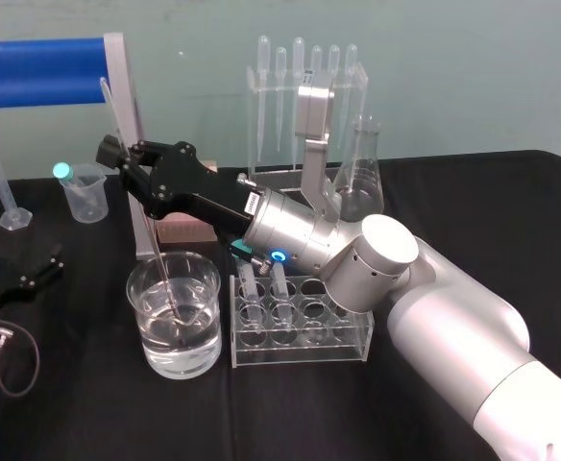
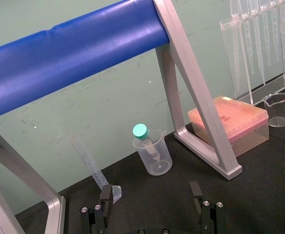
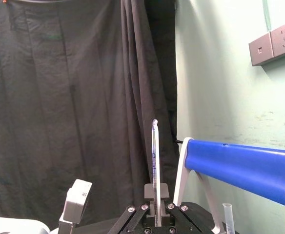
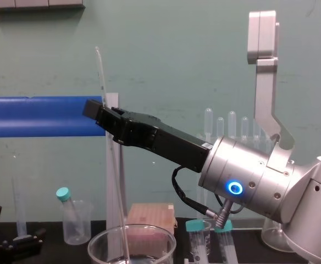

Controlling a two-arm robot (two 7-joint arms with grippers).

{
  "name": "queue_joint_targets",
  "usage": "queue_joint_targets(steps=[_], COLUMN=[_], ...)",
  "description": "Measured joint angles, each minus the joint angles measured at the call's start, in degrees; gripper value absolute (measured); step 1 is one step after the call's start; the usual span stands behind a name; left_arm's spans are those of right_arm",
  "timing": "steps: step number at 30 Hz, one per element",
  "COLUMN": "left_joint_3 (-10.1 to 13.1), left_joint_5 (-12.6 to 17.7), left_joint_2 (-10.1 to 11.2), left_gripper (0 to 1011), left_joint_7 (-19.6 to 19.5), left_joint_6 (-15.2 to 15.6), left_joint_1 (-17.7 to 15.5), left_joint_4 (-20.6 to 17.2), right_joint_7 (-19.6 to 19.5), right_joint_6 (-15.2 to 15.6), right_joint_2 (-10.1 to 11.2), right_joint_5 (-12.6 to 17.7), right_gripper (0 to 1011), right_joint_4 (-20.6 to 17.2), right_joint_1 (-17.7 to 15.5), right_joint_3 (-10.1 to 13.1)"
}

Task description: Hold the thermometer with one hand and immerse one end into the beaker, then reinsert it into the test tube rack.

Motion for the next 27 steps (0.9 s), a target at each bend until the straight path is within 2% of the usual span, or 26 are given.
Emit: queue_joint_targets(steps=[27], left_joint_3=[0.0], left_joint_5=[0.0], left_joint_2=[0.0], left_gripper=[1008], left_joint_7=[0.0], left_joint_6=[0.0], left_joint_1=[0.0], left_joint_4=[0.0], right_joint_7=[-0.05], right_joint_6=[0.2], right_joint_2=[0.01], right_joint_5=[0.03], right_gripper=[57], right_joint_4=[0.01], right_joint_1=[0.08], right_joint_3=[-0.1])
